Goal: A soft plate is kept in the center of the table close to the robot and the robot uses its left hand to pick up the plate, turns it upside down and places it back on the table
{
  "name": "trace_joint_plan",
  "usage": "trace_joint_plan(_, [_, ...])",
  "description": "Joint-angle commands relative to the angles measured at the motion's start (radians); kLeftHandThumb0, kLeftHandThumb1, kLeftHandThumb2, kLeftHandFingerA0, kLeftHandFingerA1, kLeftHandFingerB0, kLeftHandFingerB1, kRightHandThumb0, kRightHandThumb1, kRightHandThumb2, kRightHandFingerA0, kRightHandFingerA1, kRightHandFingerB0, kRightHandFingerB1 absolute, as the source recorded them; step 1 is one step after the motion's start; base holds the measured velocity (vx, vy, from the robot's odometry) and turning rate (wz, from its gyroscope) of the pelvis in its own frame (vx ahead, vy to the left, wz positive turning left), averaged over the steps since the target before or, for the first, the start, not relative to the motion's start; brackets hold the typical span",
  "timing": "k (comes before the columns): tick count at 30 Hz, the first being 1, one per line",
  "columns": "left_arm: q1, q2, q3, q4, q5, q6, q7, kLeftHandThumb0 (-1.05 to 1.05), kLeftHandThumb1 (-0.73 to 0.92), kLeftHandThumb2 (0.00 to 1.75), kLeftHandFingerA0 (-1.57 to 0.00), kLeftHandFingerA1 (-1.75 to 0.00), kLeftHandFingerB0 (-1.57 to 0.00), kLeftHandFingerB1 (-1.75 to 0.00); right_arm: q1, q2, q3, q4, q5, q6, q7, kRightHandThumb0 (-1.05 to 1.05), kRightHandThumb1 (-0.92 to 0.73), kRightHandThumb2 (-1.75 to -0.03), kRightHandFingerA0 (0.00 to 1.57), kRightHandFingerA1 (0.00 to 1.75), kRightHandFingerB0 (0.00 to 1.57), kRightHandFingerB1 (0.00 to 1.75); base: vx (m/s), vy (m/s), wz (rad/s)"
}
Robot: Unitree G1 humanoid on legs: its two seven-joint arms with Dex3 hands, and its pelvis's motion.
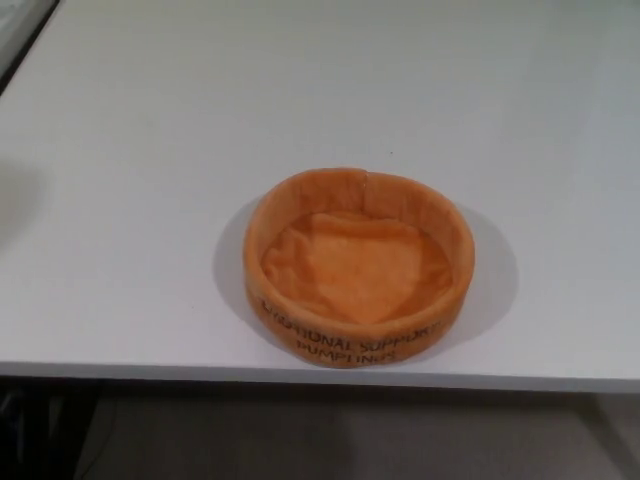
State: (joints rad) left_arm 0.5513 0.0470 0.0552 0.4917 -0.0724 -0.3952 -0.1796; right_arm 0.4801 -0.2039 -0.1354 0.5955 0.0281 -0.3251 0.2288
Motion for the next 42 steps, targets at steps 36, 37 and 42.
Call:
trace_joint_plan(36, [0.260,-0.055,0.146,-0.535,-0.386,-0.497,-0.218,-0.99,0.88,0.67,-0.29,-0.45,-0.29,-0.32,0.095,-0.011,-0.130,-0.093,0.231,-0.372,0.276,-0.73,-0.84,-0.66,0.41,0.43,0.34,0.34,0.00,0.000,0.00])
trace_joint_plan(37, [0.266,-0.052,0.149,-0.562,-0.387,-0.487,-0.213,-0.99,0.88,0.67,-0.29,-0.45,-0.29,-0.32,0.107,-0.009,-0.128,-0.121,0.239,-0.353,0.276,-0.72,-0.84,-0.66,0.40,0.44,0.34,0.34,0.00,0.000,0.00])
trace_joint_plan(42, [0.263,-0.041,0.177,-0.644,-0.377,-0.512,-0.214,-0.96,0.89,0.68,-0.30,-0.46,-0.28,-0.32,0.111,-0.009,-0.131,-0.104,0.223,-0.376,0.269,-0.73,-0.85,-0.66,0.39,0.44,0.33,0.35,0.00,0.000,0.00])
